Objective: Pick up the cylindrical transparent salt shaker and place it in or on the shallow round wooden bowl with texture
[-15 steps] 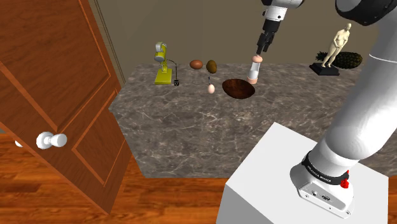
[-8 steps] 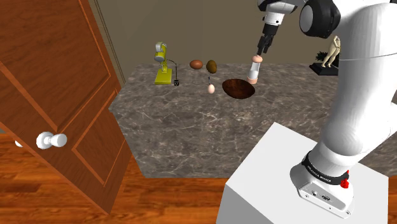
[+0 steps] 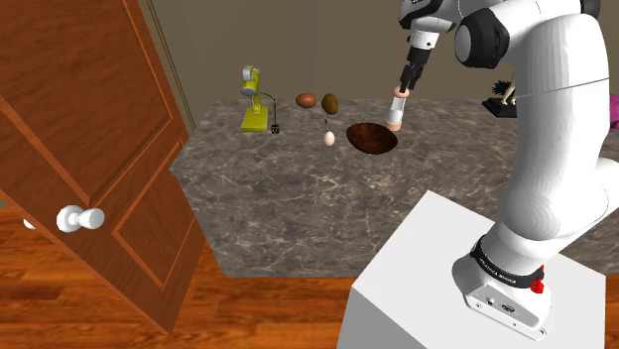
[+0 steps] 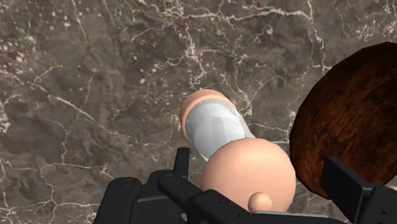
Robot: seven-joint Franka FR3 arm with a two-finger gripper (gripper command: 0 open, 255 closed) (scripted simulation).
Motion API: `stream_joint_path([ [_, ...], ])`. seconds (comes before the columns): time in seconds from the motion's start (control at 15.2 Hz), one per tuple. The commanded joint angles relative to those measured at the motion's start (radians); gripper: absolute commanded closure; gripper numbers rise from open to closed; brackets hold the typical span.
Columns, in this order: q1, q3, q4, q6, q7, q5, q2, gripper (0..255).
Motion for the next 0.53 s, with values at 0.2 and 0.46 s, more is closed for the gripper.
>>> stream_joint_path([
  [0.2, 0.006, 0.002, -0.031, 0.032, -0.005, 0.003, 0.002, 0],
  [0.46, 0.006, 0.002, -0.031, 0.032, -0.005, 0.003, 0.002, 0],
])
